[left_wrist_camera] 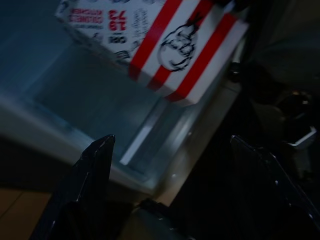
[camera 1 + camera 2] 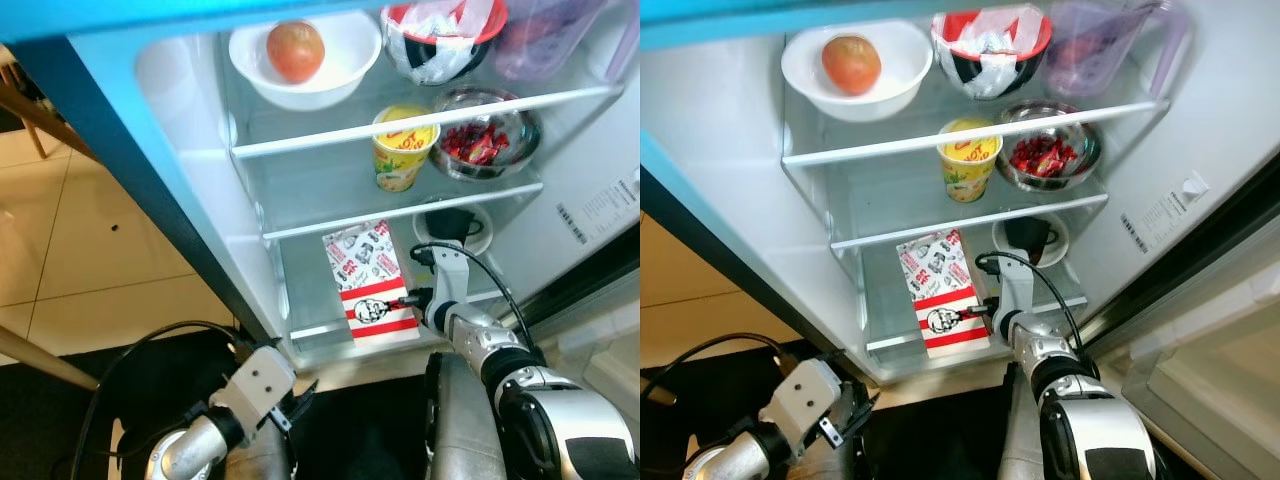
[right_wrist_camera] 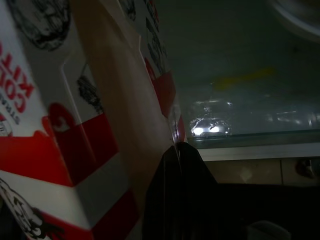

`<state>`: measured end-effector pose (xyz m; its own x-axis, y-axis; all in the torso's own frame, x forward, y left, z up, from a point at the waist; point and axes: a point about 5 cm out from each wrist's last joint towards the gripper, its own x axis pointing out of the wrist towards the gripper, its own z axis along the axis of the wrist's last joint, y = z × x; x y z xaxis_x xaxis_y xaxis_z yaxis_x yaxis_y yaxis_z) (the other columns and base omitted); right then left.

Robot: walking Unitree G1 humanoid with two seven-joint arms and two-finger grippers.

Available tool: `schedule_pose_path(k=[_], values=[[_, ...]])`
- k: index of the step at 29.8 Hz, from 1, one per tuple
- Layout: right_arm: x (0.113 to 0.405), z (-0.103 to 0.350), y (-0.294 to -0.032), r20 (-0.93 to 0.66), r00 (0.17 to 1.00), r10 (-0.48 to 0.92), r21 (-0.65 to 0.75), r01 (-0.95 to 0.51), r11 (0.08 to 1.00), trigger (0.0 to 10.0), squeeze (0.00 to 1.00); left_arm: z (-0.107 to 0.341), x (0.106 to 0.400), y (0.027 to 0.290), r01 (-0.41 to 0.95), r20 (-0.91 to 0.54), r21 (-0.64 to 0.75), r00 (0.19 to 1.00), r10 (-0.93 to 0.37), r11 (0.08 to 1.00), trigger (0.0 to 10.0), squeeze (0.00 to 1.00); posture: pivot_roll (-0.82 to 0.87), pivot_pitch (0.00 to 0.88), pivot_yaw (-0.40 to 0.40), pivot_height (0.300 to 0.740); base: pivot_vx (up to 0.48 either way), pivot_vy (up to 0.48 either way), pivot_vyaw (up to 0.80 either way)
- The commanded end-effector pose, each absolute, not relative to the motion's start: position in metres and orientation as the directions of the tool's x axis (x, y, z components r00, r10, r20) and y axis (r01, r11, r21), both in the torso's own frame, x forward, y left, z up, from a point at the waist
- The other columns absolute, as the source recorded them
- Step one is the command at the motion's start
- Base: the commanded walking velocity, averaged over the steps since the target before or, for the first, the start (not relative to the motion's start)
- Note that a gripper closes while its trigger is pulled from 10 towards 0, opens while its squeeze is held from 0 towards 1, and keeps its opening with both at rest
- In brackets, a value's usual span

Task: Restocking fridge

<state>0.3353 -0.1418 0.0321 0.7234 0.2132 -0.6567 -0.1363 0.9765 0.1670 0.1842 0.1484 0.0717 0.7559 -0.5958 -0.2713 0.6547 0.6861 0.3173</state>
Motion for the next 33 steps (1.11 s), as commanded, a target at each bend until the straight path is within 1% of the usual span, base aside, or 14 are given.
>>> schedule_pose_path(k=[1,8,9,10,11,12,13,17,21,22,24,25,30,33], values=[[0.330,0.025,-0.146,-0.687,0.702,0.190,0.173,-0.097,0.980,10.0,0.00,0.068,0.178,0.147,0.684,-0.303,0.303,0.730,-0.613,0.664,10.0,0.00,0.15,0.342,-0.003,0.517,0.000,0.000,0.00],[0.336,0.032,-0.154,-0.679,0.725,0.118,0.148,-0.022,0.989,10.0,0.00,0.074,0.177,0.148,0.687,-0.314,0.312,0.726,-0.612,0.656,10.0,0.00,0.18,0.360,0.007,0.517,0.000,0.000,0.00],[0.337,0.034,-0.156,-0.674,0.731,0.109,0.152,-0.007,0.988,10.0,0.04,0.074,0.176,0.149,0.686,-0.319,0.310,0.727,-0.608,0.658,10.0,0.00,0.19,0.361,0.007,0.517,0.000,0.000,0.00],[0.339,0.036,-0.157,-0.668,0.737,0.099,0.160,0.012,0.987,10.0,0.17,0.075,0.175,0.149,0.686,-0.322,0.308,0.727,-0.606,0.660,10.0,0.00,0.19,0.361,0.006,0.517,0.000,0.000,0.00],[0.339,0.036,-0.157,-0.668,0.737,0.099,0.160,0.012,0.987,10.0,0.17,0.075,0.175,0.149,0.686,-0.322,0.308,0.727,-0.606,0.660,10.0,0.00,0.19,0.361,0.006,0.517,0.000,0.000,0.00],[0.341,0.039,-0.159,-0.658,0.747,0.091,0.168,0.028,0.985,10.0,0.45,0.075,0.174,0.149,0.686,-0.325,0.306,0.727,-0.605,0.660,10.0,0.00,0.19,0.360,0.006,0.517,0.000,0.000,0.00],[0.345,0.043,-0.159,-0.642,0.761,0.093,0.189,0.039,0.981,10.0,1.00,0.075,0.172,0.148,0.686,-0.327,0.304,0.727,-0.604,0.661,10.0,0.00,0.19,0.360,0.006,0.517,0.000,0.000,0.00],[0.356,0.059,-0.157,-0.578,0.807,0.123,0.220,0.009,0.975,10.0,1.00,0.074,0.171,0.146,0.686,-0.332,0.297,0.726,-0.602,0.664,10.0,0.00,0.19,0.354,0.002,0.517,0.000,0.000,0.00],[0.362,0.068,-0.155,-0.541,0.831,0.131,0.222,-0.009,0.975,10.0,1.00,0.074,0.172,0.145,0.684,-0.333,0.294,0.728,-0.599,0.668,10.0,0.00,0.18,0.349,0.000,0.517,0.000,0.000,0.00],[0.363,0.069,-0.156,-0.539,0.833,0.120,0.223,0.004,0.975,10.0,0.43,0.074,0.173,0.145,0.683,-0.332,0.294,0.729,-0.598,0.669,10.0,0.00,0.18,0.346,-0.002,0.517,0.000,0.000,0.00],[0.363,0.069,-0.157,-0.540,0.834,0.112,0.223,0.014,0.975,10.0,0.43,0.074,0.173,0.144,0.682,-0.332,0.294,0.730,-0.597,0.670,10.0,0.00,0.18,0.346,-0.002,0.517,0.000,0.000,0.00],[0.363,0.070,-0.162,-0.539,0.838,0.088,0.201,0.026,0.979,10.0,0.00,0.074,0.174,0.143,0.681,-0.330,0.294,0.731,-0.597,0.671,10.0,0.00,0.17,0.342,-0.003,0.517,0.000,0.000,0.00],[0.365,0.075,-0.177,-0.495,0.868,0.040,0.149,0.040,0.988,10.0,0.00,0.073,0.177,0.140,0.679,-0.324,0.291,0.733,-0.598,0.674,10.0,0.00,0.15,0.336,-0.007,0.517,0.000,0.000,0.00],[0.367,0.079,-0.186,-0.469,0.883,0.024,0.082,0.017,0.997,10.0,0.00,0.073,0.178,0.137,0.680,-0.320,0.287,0.732,-0.601,0.675,10.0,0.00,0.14,0.332,-0.010,0.517,0.000,0.000,0.00]])
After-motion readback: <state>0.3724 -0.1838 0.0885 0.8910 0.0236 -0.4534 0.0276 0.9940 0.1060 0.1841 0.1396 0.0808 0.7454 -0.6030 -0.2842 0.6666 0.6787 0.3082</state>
